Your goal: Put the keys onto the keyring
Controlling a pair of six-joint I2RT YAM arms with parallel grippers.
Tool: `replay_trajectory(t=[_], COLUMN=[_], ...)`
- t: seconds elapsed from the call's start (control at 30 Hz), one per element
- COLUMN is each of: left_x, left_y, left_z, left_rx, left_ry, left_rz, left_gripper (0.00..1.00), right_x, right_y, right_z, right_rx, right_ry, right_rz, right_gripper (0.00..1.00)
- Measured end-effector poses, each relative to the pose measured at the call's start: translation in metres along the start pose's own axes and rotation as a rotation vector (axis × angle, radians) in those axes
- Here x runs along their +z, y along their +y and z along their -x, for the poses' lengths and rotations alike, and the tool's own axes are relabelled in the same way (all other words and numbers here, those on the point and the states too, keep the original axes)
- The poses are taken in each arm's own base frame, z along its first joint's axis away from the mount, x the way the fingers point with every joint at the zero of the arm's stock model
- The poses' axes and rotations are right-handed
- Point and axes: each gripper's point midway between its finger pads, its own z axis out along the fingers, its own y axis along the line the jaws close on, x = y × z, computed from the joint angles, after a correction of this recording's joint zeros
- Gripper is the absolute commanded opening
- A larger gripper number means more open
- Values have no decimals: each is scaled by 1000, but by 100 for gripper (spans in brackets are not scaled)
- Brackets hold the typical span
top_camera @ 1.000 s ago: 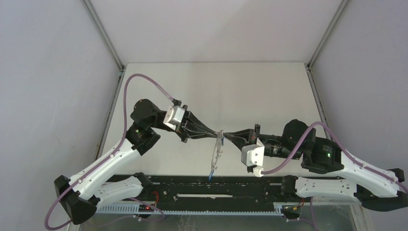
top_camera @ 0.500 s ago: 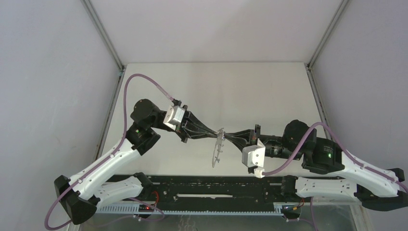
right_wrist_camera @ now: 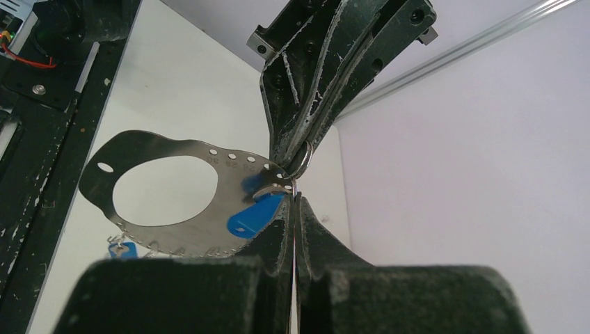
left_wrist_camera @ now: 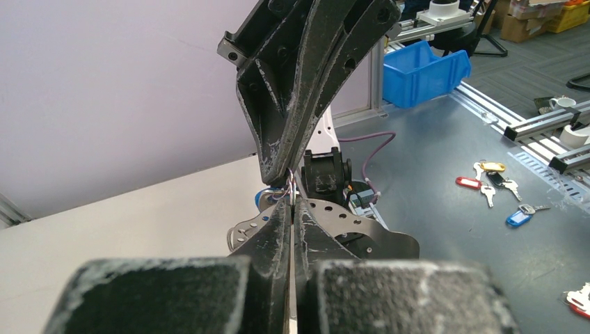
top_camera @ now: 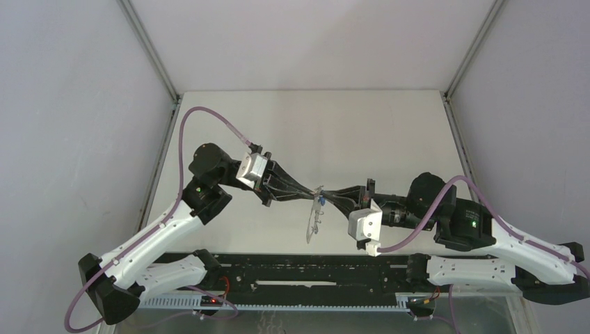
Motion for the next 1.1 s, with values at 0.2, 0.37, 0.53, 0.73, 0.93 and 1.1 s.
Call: replay_trajectory(t=[0.2,0.37,0.53,0.73,0.93,1.1], left_x=[0,0,0,0,1,1], left_y=[0,0,0,0,-1,-1], left_z=[0,0,0,0,0,0], left_rx=[1,1,0,0,0,0], left_ry=[0,0,0,0,-1,-1], left_rz=[0,0,0,0,-3,-6], left_gripper=[0,0,0,0,0,0], right_x=[0,0,0,-1,-1,-1], right_y=[0,0,-1,-2,-3,-3], right_z=[1,1,1,2,4,5], right_rx=[0,0,-2,-4,-5,-6], right_ry=[-3,-3,-4,-9,-14,-20], right_rz=[-2,-1,-2,-6,-10,-11], right_gripper=[0,0,0,0,0,0])
